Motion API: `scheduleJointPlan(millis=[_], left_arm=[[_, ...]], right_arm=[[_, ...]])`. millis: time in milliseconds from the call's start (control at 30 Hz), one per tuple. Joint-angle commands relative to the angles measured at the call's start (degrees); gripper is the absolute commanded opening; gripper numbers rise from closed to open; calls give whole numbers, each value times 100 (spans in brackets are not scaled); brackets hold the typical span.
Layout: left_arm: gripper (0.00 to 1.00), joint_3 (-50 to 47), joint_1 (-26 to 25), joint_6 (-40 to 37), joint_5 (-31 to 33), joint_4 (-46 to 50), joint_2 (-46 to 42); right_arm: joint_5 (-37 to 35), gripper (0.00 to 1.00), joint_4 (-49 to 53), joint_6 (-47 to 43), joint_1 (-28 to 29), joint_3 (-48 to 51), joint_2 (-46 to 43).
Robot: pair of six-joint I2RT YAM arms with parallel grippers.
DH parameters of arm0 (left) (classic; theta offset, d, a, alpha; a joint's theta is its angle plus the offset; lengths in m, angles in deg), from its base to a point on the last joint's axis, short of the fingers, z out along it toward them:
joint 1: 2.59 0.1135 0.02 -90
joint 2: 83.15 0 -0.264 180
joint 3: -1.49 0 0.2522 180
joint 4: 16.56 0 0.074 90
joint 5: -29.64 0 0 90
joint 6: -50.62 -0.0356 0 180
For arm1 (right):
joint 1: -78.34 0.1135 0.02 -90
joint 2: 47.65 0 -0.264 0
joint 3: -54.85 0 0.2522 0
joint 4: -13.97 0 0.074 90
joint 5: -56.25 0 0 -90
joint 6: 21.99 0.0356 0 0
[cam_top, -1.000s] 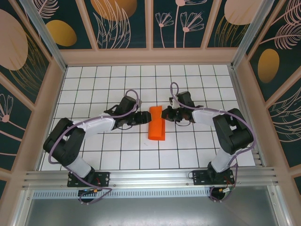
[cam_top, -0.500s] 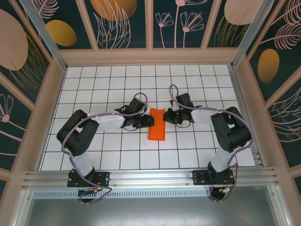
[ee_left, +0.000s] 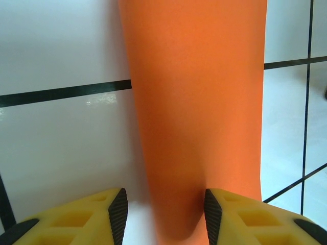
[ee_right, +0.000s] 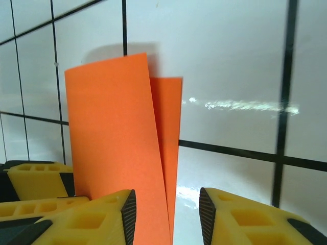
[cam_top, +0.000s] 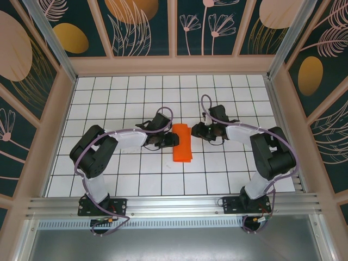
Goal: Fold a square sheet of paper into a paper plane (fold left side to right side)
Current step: First fold in half a square sheet of paper at the center of the table.
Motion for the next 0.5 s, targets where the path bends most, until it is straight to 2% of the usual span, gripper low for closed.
scheduleJointPlan(millis=[0,300,467], left_arm=[[47,152,-47,-157,48,279,151],[41,271,-144,-621,28,555,195],[42,306,-142,-745,-5,567,218]], right_arm=[[-292,41,298,-185,-85,-30,-305],[-259,41,245,-194,-206,118,-345],[-227,42,236,-207,-215,135,-330]])
